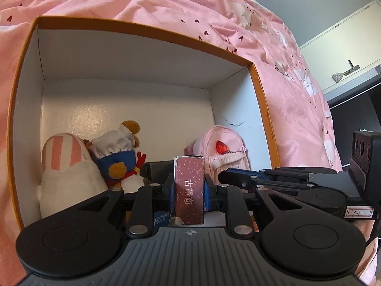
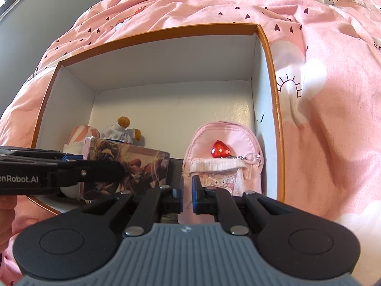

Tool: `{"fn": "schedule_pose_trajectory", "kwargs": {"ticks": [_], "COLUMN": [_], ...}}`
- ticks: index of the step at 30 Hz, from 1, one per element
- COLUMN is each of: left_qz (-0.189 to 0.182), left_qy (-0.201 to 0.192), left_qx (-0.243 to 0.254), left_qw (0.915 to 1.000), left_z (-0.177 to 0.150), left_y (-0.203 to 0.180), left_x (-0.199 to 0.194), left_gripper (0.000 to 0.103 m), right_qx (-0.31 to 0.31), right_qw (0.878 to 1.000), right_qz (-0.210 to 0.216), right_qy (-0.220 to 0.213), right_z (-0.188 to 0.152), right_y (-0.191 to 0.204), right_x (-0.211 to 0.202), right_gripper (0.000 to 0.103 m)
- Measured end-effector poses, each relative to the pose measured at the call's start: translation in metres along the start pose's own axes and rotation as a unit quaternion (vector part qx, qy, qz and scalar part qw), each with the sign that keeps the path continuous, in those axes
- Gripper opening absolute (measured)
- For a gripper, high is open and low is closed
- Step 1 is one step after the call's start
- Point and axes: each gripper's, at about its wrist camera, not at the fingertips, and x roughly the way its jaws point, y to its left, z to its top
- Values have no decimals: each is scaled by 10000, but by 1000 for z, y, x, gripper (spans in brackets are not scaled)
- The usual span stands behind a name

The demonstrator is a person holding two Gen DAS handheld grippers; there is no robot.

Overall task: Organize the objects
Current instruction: 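Lower the printed box with the left gripper while the right gripper lowers the gray box into the shoebox, then open both grippers to release the boxes inside the shoebox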

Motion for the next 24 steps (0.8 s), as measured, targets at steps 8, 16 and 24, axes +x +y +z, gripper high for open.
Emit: {"fn": "schedule_pose_trajectory", "kwargs": {"ticks": [8, 16, 24], "left_qz": [-231, 123, 333], "left_qy": [-61, -896, -419], "left_qx": [-539, -1186, -1414], "left_qw": [9983, 9888, 9885], "left_z": [-6, -12, -14], "left_y": [11, 12, 11], "left_x": [-2, -6, 2], "left_gripper": [25, 25, 32], "right_qx": [-3, -214, -233], "right_qw": [10000, 9991, 9982], "right_qz": [-3, 229, 212], "right_qy": [-62, 302, 505], "right_z": [-3, -4, -9], "right_y": [-2, 10, 22], "right_x": [-3, 4, 27], "right_gripper": [9, 9, 9]}}
